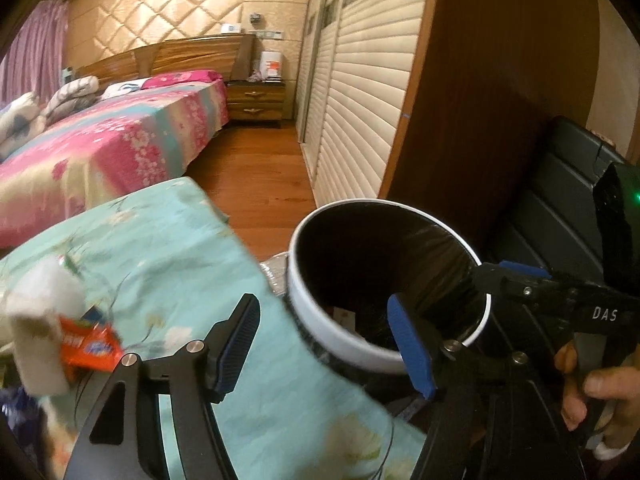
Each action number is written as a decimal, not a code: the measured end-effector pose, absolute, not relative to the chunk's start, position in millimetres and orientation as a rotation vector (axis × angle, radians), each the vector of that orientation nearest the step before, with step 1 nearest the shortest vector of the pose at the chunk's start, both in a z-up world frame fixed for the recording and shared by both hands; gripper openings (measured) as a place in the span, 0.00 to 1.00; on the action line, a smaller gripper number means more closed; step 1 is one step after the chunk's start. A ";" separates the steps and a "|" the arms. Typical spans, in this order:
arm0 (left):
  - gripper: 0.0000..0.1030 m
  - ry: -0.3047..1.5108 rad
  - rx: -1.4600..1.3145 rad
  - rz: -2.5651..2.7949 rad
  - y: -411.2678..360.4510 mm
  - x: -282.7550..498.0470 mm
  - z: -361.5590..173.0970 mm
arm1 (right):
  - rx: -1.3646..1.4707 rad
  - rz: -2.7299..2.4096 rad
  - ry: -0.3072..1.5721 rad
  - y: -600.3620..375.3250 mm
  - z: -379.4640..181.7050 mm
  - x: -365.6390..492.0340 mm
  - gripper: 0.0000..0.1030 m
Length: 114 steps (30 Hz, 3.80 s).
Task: Collect trash
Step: 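Open the right tool to drop the carton while the left tool releases the paper into the bin, then move both open tools back over the table toward the remaining trash, then grasp the yellow foam net with the left tool while the right tool grasps the blue plastic bag, then carry the foam net and blue bag with both tools over the trash bin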
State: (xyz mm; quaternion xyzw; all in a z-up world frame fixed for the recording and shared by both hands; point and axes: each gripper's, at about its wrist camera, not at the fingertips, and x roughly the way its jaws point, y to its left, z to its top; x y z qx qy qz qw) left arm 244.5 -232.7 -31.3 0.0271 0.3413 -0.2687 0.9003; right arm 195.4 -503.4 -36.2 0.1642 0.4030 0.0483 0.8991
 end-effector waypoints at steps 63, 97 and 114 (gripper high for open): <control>0.66 0.725 -0.272 -0.037 54.3 145.9 -25.9 | 0.326 0.566 0.978 -194.2 -81.8 196.3 0.84; 0.20 0.810 -0.189 -0.237 15.0 161.7 -43.9 | 0.555 0.686 1.082 -180.4 -105.3 216.4 0.28; 0.19 0.796 -0.140 -0.416 -68.8 163.2 -31.3 | 0.504 0.538 0.975 -277.6 -76.9 170.7 0.20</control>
